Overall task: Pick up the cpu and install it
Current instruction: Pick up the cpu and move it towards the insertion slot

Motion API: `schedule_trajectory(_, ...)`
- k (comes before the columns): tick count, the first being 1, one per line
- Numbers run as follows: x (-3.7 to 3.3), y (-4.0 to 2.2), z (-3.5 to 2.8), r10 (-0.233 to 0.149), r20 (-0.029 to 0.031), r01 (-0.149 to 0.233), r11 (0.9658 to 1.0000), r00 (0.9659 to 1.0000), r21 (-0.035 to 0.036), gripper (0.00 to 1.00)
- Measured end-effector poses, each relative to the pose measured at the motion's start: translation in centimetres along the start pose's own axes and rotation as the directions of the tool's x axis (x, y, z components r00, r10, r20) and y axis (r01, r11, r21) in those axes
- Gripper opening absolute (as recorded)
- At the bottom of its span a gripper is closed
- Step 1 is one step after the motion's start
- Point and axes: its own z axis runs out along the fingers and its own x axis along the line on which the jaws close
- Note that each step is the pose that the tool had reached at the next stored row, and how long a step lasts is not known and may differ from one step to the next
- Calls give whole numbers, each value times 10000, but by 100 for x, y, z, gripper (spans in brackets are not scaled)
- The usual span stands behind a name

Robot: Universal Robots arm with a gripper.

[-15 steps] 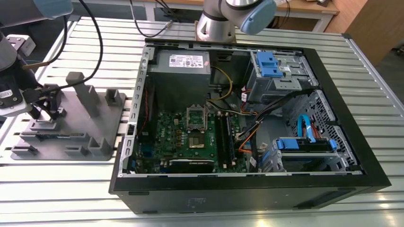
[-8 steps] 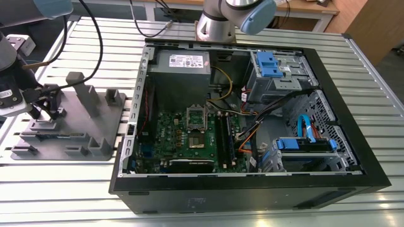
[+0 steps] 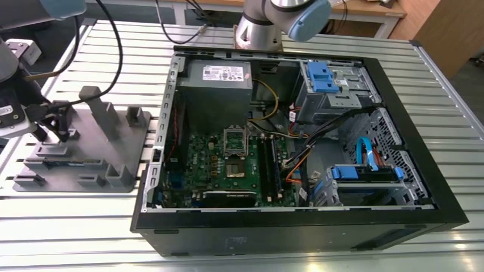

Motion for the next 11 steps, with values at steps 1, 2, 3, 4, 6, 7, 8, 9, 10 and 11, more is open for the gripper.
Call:
schedule_trajectory(1, 0, 0, -24, -1, -1, 1, 10000, 10000, 1, 47)
schedule_trajectory(2, 0, 1, -48, 0, -1, 0, 10000, 10000, 0, 47)
schedule_trajectory(3, 0, 2, -75, -1, -2, 1, 10000, 10000, 1, 47)
schedule_trajectory(4, 1, 2, -106, 0, -1, 0, 10000, 10000, 0, 47)
schedule_trajectory(6, 1, 4, -166, 0, -1, 0, 10000, 10000, 0, 47)
schedule_trajectory(7, 1, 5, -197, -1, -2, 1, 10000, 10000, 1, 47)
schedule_trajectory(8, 1, 5, -225, -1, -1, 1, 10000, 10000, 0, 47)
schedule_trajectory(9, 1, 6, -254, 0, 0, 0, 10000, 10000, 0, 47)
schedule_trajectory(10, 1, 7, -285, 0, 0, 0, 10000, 10000, -1, 47)
schedule_trajectory(11, 1, 7, -317, -1, -1, 1, 10000, 10000, 0, 47)
